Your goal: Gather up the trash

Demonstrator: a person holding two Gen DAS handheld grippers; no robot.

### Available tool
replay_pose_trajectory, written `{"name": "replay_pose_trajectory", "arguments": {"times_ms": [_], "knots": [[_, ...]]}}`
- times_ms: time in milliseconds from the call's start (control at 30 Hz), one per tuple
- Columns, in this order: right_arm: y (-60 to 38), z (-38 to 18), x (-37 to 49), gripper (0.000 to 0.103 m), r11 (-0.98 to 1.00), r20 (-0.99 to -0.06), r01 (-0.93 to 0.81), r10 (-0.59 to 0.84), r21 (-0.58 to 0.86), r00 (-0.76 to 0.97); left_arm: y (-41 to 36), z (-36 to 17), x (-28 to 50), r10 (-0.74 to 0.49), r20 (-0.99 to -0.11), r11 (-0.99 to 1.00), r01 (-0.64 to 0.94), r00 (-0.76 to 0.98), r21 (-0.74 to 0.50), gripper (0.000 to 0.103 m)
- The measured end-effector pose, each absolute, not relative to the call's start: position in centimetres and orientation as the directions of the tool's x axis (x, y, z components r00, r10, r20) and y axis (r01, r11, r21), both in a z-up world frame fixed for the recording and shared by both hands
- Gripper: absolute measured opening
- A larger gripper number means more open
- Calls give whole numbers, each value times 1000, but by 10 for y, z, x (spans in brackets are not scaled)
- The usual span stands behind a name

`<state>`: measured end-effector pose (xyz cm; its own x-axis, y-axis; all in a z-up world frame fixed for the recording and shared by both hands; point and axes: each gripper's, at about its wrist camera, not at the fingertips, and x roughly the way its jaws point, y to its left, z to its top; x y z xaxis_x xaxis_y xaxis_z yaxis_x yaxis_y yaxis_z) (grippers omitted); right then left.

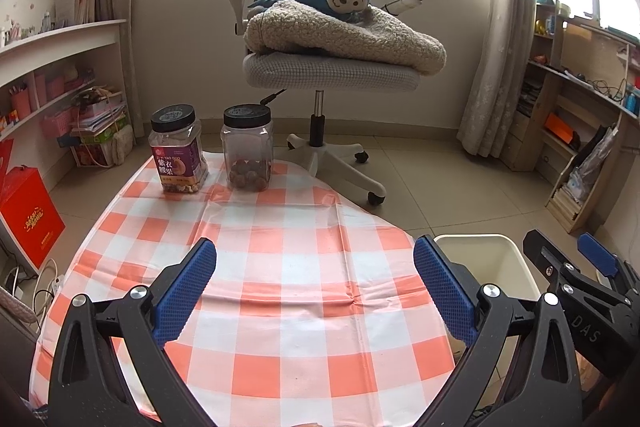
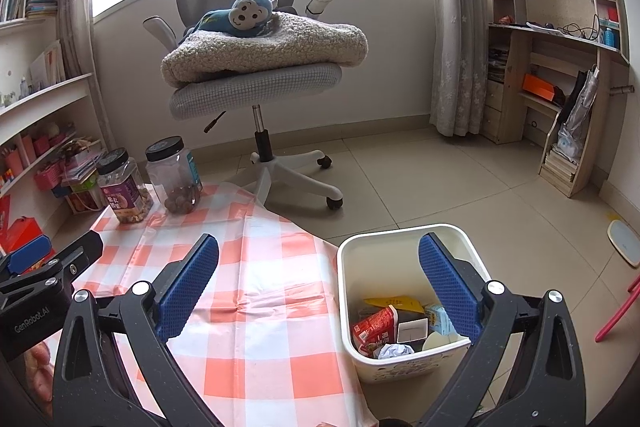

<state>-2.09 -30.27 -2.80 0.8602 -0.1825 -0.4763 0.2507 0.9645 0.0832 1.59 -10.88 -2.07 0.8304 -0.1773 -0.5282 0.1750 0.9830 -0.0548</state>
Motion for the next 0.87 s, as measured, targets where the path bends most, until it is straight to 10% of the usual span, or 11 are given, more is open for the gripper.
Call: {"name": "replay_pose_trajectory", "arguments": {"times_ms": [867], "knots": [[-304, -31, -22, 96, 963, -477, 252, -179, 94, 861, -114, -18, 12, -210, -509, 976, 210, 835, -59, 94]]}}
